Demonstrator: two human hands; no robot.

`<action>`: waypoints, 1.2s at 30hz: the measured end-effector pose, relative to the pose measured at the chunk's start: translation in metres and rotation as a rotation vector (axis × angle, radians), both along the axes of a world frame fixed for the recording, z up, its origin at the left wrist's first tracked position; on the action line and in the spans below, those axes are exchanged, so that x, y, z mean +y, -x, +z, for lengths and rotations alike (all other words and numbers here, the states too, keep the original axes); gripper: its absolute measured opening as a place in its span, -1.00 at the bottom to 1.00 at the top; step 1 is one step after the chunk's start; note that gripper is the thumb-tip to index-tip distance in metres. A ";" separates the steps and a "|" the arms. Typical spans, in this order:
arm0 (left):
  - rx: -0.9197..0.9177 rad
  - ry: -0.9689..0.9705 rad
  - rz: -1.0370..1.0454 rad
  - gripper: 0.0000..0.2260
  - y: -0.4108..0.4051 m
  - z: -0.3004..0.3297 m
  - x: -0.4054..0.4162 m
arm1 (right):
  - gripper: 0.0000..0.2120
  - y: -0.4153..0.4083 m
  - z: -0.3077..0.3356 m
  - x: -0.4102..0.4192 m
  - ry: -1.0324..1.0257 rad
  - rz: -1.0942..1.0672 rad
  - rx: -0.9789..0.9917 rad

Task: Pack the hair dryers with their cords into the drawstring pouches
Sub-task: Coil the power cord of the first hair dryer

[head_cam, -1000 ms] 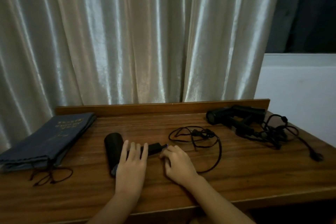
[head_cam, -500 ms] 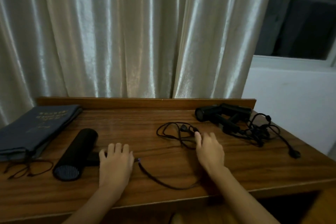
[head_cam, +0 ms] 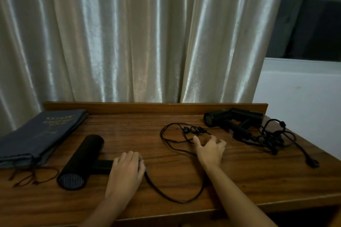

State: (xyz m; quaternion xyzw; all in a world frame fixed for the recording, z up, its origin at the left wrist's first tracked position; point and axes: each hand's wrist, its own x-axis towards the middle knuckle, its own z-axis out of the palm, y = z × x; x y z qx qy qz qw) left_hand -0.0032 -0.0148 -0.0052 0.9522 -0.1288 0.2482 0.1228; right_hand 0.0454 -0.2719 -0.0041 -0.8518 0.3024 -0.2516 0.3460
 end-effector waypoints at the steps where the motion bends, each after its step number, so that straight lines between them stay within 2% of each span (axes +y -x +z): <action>1: 0.008 -0.001 0.006 -0.87 0.000 -0.001 0.001 | -0.21 -0.004 0.003 -0.005 -0.059 -0.037 -0.032; 3: 0.017 -0.011 0.010 -0.88 -0.002 -0.002 0.002 | -0.23 -0.011 0.007 -0.016 -0.101 -0.045 -0.027; 6: 0.031 -0.027 0.010 -0.89 -0.004 -0.001 0.002 | -0.54 -0.015 0.003 -0.023 -0.028 0.056 0.024; 9: 0.020 -0.082 0.009 -0.85 -0.006 -0.001 -0.001 | -0.72 -0.006 -0.002 -0.020 -0.127 0.333 -0.120; 11: -0.005 -0.067 -0.028 -0.70 -0.009 -0.002 -0.003 | -0.76 0.003 0.001 -0.015 -0.223 0.494 -0.207; 13: 0.044 0.058 -0.066 -0.58 -0.012 0.000 -0.011 | -0.74 0.013 0.002 -0.006 -0.321 0.608 -0.225; 15: 0.078 0.233 -0.029 -0.54 -0.016 0.002 -0.022 | -0.71 0.020 0.001 0.001 -0.315 0.670 -0.176; 16: 0.064 0.252 0.002 -0.52 -0.017 0.001 -0.027 | -0.69 0.022 0.002 0.003 -0.301 0.678 -0.148; 21: 0.057 0.034 0.085 -0.43 -0.020 -0.005 -0.032 | -0.65 0.027 0.006 0.008 -0.228 0.637 -0.069; 24: 0.081 -0.005 0.075 -0.47 -0.022 -0.009 -0.031 | -0.63 0.030 0.006 0.013 -0.206 0.660 -0.059; 28: 0.039 -0.081 0.155 -0.49 -0.021 -0.007 -0.031 | -0.80 0.024 0.009 0.020 -0.157 0.606 -0.008; 31: 0.019 -0.087 0.161 -0.51 -0.019 -0.007 -0.032 | -0.62 0.017 0.015 0.028 -0.200 0.498 0.091; 36: -0.014 -0.069 0.194 -0.57 -0.016 -0.005 -0.031 | -0.87 0.020 0.005 0.031 -0.277 0.499 -0.020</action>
